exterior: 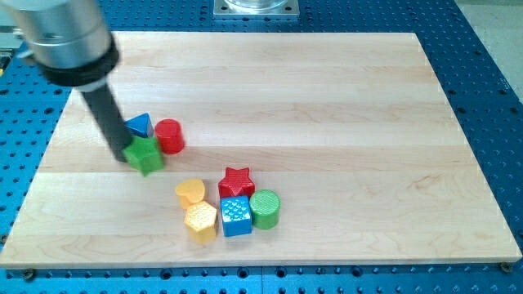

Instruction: Move the triangle close to the red circle

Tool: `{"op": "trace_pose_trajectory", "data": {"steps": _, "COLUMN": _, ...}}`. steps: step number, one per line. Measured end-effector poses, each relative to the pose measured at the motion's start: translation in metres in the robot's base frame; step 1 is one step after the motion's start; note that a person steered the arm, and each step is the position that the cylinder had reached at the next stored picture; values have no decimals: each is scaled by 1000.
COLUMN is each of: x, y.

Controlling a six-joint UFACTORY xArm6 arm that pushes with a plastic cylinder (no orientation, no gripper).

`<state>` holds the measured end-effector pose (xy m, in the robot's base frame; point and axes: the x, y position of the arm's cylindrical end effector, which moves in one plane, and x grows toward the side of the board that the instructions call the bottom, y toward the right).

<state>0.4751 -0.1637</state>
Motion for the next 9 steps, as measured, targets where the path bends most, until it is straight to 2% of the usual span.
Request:
{"op": "trace_pose_trajectory", "data": {"steps": 1, "x": 4, "y": 31}}
{"op": "trace_pose_trajectory", "data": {"steps": 3, "x": 25, "y": 51}}
{"op": "trace_pose_trajectory", "data": {"steps": 4, "x": 27, "y": -52}}
{"op": "trace_pose_trajectory", "data": {"steps": 5, "x": -9, "y": -108}}
{"op": "trace_pose_trajectory", "data": {"steps": 6, "x": -33, "y": -92}}
{"op": "trace_pose_trajectory", "data": {"steps": 7, "x": -52, "y": -48}}
{"op": "trace_pose_trajectory", "data": {"steps": 9, "x": -53, "y": -34}}
